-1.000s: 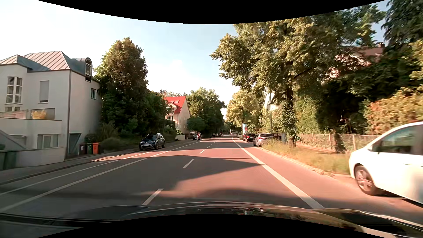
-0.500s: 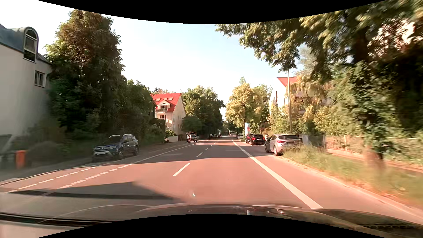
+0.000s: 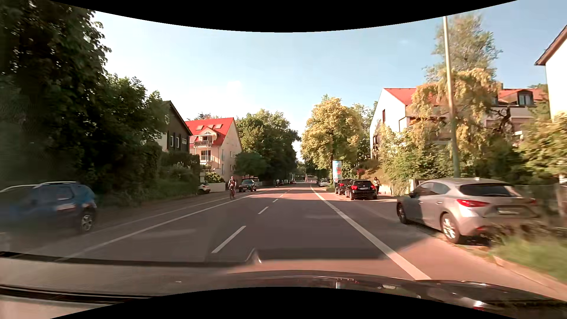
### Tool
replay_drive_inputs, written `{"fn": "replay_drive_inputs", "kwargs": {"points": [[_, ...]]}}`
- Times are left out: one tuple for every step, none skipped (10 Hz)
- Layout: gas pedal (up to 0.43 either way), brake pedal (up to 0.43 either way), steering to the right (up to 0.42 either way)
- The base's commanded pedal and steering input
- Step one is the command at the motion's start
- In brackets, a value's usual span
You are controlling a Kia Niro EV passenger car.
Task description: Follow the waypoints while adhering to traffic rules and regulations
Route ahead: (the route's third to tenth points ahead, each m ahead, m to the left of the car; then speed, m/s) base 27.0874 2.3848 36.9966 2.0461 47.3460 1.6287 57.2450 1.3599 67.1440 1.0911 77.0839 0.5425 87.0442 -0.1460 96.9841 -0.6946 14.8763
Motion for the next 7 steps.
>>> {"fn": "replay_drive_inputs", "kwargs": {"points": [[0.169, 0.006, 0.004], [0.169, 0.006, 0.004], [0.169, 0.006, 0.004], [0.169, 0.006, 0.003], [0.169, 0.006, 0.003], [0.169, 0.006, 0.003], [0.169, 0.006, 0.003]]}}
